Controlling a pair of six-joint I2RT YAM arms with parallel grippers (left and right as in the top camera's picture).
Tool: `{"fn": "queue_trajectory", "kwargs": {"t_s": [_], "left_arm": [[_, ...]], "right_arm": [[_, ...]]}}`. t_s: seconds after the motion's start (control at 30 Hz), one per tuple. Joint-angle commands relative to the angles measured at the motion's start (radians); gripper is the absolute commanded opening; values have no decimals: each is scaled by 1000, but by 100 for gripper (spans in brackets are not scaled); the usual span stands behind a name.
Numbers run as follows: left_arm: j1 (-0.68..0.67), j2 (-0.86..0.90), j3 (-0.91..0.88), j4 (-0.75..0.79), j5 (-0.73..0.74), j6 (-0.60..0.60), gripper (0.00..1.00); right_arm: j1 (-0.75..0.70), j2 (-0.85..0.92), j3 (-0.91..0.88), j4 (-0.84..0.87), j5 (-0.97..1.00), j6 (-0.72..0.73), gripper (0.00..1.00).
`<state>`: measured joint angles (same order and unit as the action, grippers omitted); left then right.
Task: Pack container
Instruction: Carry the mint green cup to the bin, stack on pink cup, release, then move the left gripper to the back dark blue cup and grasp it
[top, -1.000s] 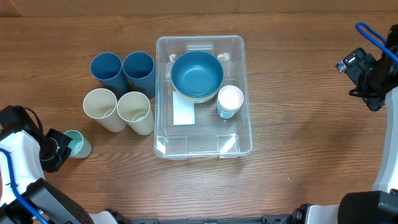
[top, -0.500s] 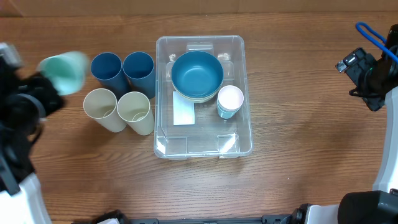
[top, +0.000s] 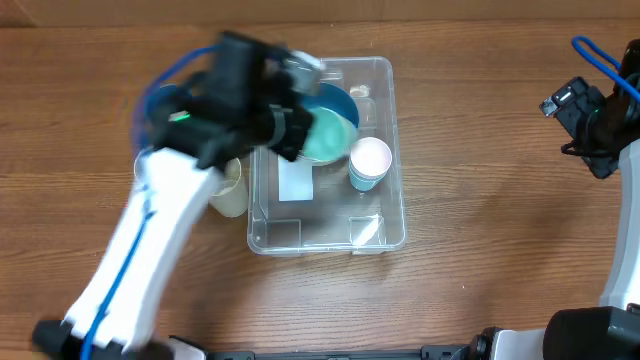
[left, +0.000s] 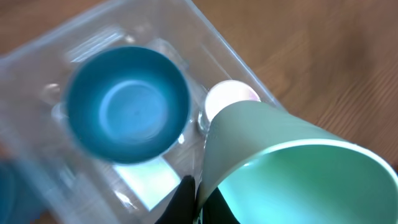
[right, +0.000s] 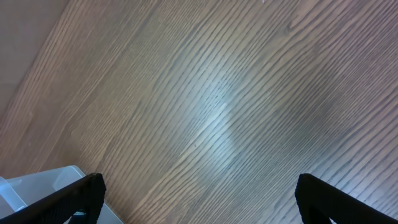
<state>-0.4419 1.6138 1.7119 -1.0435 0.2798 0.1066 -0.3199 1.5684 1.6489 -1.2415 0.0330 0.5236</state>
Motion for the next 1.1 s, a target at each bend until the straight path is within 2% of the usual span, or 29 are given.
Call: {"fn": "queue_trajectory", "kwargs": {"t_s": [0.0,0.1,0.37,0.47,0.57,0.63,0.67,0.73,0.87,1.07], "left_arm": [[-93,94,2,34,-138,66,4],[-132,156,2,68,-181,66,4],[-141,212,2,107,-177,56,5],[-141,232,2,109,-175,54,14],[-141,237,2,114,-176,53,43],[-141,235,14,113,-184,41,50],[-141,235,28,106,-201,21,52],[-134,235,80,66,-257,-52,48],[-97,229,255,-88,-365,-179,49],[80,222,476,-277,-393,-253,68]], "right_arm": [[-1,-3,6,6,6,5,100],[-1,-3,6,6,6,5,100],[-1,-3,6,6,6,5,100],[-1,-3,6,6,6,5,100],[-1,-3,6,6,6,5,100],[-1,-3,6,6,6,5,100],[-1,-3,6,6,6,5,100],[-1,-3,6,6,6,5,100],[-1,-3,6,6,6,5,100],[-1,-3,6,6,6,5,100]]}}
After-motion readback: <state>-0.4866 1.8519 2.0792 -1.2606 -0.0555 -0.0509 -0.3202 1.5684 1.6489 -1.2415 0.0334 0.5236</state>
